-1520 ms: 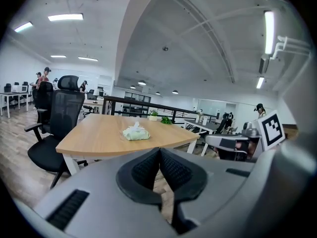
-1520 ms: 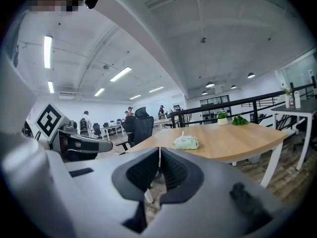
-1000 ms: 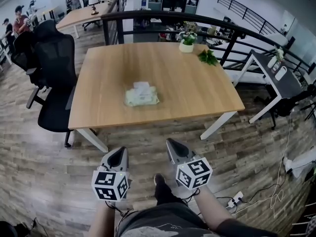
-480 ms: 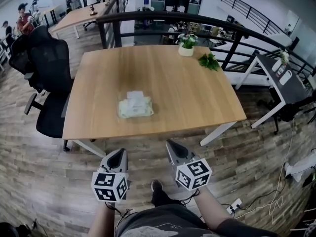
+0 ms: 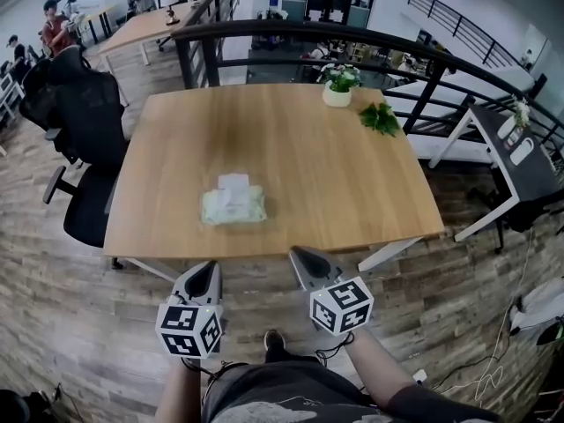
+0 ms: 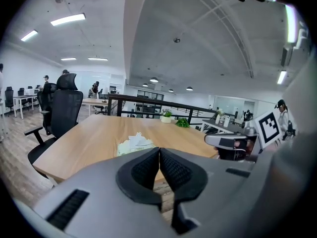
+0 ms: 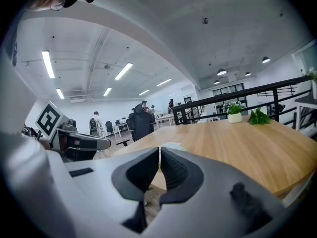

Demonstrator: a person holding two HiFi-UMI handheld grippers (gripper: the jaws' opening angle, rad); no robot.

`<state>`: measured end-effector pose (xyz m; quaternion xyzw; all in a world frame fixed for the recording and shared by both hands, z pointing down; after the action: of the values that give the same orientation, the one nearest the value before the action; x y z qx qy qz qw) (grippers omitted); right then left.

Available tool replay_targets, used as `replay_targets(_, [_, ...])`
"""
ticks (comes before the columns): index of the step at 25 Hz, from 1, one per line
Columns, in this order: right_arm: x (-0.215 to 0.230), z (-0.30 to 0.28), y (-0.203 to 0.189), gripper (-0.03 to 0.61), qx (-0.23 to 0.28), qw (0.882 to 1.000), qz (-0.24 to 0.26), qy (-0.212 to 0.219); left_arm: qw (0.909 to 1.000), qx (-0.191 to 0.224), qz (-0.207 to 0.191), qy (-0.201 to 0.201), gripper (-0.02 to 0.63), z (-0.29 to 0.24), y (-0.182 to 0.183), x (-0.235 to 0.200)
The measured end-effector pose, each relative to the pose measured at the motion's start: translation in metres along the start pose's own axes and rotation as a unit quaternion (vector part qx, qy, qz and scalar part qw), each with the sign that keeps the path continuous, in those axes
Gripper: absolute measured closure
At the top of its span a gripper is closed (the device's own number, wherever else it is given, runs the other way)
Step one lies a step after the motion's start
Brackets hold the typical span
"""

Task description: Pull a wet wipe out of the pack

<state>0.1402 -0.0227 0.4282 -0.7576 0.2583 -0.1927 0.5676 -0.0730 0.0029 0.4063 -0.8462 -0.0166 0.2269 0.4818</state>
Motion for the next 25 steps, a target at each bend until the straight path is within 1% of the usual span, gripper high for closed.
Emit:
replay_targets(4, [0.017,-0.006,0.0,0.552,0.003,1.0,-0.009,0.002,1.0,-0.002,0.004,0.006,0.598,-0.013,0.002,0.002])
replay_targets(8, [0.019,-0.008,-0.006,0.552,-0.004,1.0,-0.011,0.007,1.0,-0.002,0.006,0.007,0.598,-0.021,0.005,0.005])
replay_targets(13, [0.019,-0.007,-0.012,0.552,-0.012,1.0,-0.015,0.001,0.9999,-0.008,0.005,0.009,0.598,-0.023,0.004,0.002])
replay_targets(18, [0.026,-0.011,-0.012,0.552,-0.019,1.0,-0.006,-0.021,0.9999,-0.01,0.007,0.002,0.598,-0.032,0.008,-0.006])
replay_targets(25, [0.027,-0.031,0.004,0.552,-0.016,0.999,0.002,-0.028,0.9998,-0.01,-0.006,-0.017,0.598,-0.05,0.023,-0.017])
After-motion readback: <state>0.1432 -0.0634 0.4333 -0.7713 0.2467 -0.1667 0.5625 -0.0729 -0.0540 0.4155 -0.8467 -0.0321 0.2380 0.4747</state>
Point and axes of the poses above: the fingertips, and each gripper's own axes: z backward along the fingers, x to its right, y out of its top, the point moved 6 cm from there along z, backward along the fingers, and after that the axes turned 14 degrees about z, right-handed, at the moved point
